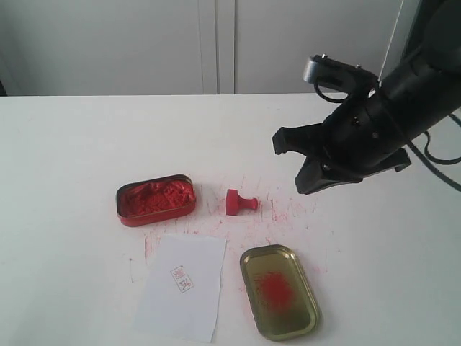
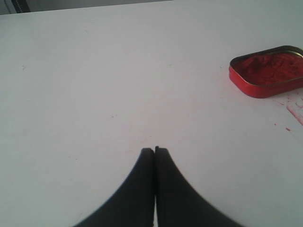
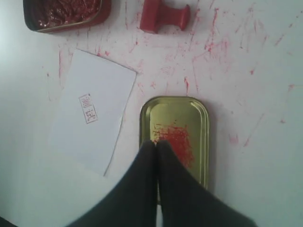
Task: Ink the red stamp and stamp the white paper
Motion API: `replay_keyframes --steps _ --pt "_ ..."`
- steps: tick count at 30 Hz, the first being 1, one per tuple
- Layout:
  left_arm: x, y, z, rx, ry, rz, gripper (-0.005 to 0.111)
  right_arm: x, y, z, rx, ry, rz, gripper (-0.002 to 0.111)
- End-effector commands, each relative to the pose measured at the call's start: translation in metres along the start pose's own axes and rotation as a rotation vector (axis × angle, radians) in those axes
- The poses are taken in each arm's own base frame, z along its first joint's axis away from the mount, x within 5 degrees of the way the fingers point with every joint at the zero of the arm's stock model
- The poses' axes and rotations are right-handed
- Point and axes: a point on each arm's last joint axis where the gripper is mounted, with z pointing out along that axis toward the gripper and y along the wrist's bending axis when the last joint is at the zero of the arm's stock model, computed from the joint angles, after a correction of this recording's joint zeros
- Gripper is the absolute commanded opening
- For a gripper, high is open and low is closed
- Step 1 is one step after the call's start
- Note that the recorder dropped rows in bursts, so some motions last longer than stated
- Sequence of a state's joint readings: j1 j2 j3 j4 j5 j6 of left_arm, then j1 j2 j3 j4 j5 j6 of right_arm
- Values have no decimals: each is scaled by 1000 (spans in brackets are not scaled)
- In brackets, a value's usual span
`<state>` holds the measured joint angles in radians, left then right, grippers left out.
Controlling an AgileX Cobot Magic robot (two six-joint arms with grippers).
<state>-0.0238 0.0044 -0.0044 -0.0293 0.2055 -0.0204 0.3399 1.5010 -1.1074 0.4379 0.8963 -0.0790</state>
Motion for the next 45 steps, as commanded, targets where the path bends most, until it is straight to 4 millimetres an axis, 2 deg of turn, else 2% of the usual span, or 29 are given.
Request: replay_keyframes --steps 1,9,17,30,45 --pt "1 0 0 -2 -3 -3 0 8 -1 -18 49 7 -17 0" --pt "1 0 0 -2 -3 -3 0 21 -6 -41 165 18 -61 0" --pt "1 0 0 -2 -3 -3 0 40 -25 -40 312 36 -45 0" --pt "1 0 0 -2 -3 -3 0 51 -53 -47 360 32 54 0" --pt "1 0 0 -2 -3 -3 0 67 -76 -76 413 -26 183 0"
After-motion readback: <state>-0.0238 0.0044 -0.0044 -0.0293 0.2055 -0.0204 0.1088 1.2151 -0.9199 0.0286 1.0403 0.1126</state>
